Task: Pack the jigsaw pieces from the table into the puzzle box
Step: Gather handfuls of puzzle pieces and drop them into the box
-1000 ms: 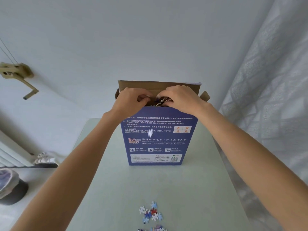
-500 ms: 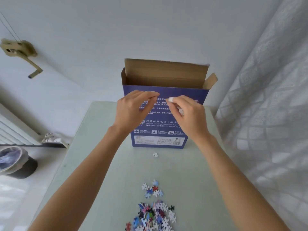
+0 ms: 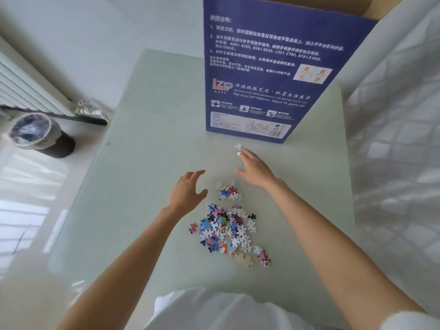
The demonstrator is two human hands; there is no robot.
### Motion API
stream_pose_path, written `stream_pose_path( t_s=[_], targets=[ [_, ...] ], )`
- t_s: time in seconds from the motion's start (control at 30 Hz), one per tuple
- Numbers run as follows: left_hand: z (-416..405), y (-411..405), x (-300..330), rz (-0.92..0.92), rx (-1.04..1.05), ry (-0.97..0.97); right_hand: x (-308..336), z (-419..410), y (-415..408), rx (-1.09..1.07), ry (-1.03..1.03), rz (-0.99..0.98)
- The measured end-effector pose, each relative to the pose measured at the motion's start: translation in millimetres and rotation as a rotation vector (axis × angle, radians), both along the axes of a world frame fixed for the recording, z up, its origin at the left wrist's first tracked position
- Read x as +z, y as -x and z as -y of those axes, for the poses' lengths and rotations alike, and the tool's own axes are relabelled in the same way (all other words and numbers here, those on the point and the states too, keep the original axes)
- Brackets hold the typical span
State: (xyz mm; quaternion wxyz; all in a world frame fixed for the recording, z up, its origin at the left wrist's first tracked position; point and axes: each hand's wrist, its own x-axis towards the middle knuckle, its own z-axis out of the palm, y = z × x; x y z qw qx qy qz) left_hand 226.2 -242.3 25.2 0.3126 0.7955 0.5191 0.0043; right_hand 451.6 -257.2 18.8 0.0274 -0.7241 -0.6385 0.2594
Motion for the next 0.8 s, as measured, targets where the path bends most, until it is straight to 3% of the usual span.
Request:
stream_pose_path(
  t_s=[0.23, 0.33, 0.47, 0.67, 0.8],
  targets=[
    [24, 35, -27, -0.097, 0.013, 0.107, -34, -27, 5, 0.032, 0.135, 0.083],
    [35, 41, -29, -0.117, -0.055, 0.154, -36, 12, 27, 0.17, 0.096, -0.063],
    [52, 38, -28, -0.12, -0.155, 0.188, -39, 84, 58, 0.309, 0.082, -0.095],
    [76, 29, -25, -0.153, -0.263, 0.134, -23, 150, 68, 0.215, -0.005, -0.156],
    [84, 27, -26, -0.169, -0.267, 0.1, -16, 195, 50, -0.065, -0.014, 0.02]
  ],
)
